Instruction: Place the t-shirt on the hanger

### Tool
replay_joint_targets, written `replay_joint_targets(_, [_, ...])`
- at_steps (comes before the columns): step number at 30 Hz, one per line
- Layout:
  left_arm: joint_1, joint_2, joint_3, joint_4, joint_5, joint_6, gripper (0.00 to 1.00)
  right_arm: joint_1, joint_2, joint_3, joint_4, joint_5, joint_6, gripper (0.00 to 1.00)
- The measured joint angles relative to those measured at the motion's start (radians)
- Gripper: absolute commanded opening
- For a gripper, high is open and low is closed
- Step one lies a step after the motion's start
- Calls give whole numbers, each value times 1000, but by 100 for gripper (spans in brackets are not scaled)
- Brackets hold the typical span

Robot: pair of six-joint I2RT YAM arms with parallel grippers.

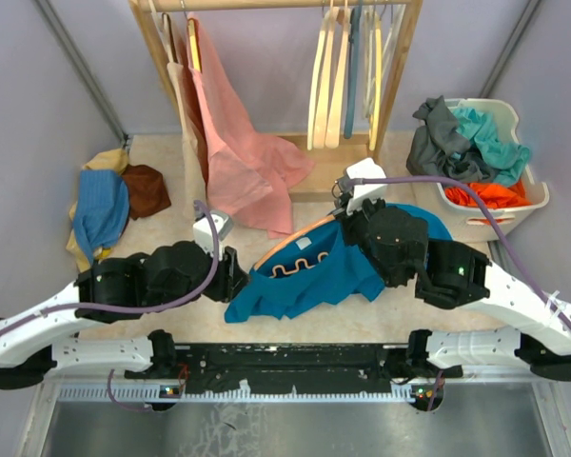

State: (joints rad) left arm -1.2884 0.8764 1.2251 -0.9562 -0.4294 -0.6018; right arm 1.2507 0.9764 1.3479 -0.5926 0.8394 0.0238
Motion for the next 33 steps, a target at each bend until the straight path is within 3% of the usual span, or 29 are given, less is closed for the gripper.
replay_joint_targets(4, [0, 10, -17, 15, 12, 0, 44, -4, 1, 0, 0, -4, 4, 0])
replay_joint_targets(10, [0, 29, -18, 37, 12, 5, 29, -4, 1, 0, 0, -8, 5, 0])
replay_joint_targets(21, [0, 47, -18, 59, 11, 25, 14, -4, 1, -13, 0, -8, 4, 0])
replay_joint_targets(33, [0, 54, -18, 89, 3, 57, 8, -6, 0, -13, 0, -7, 3, 0])
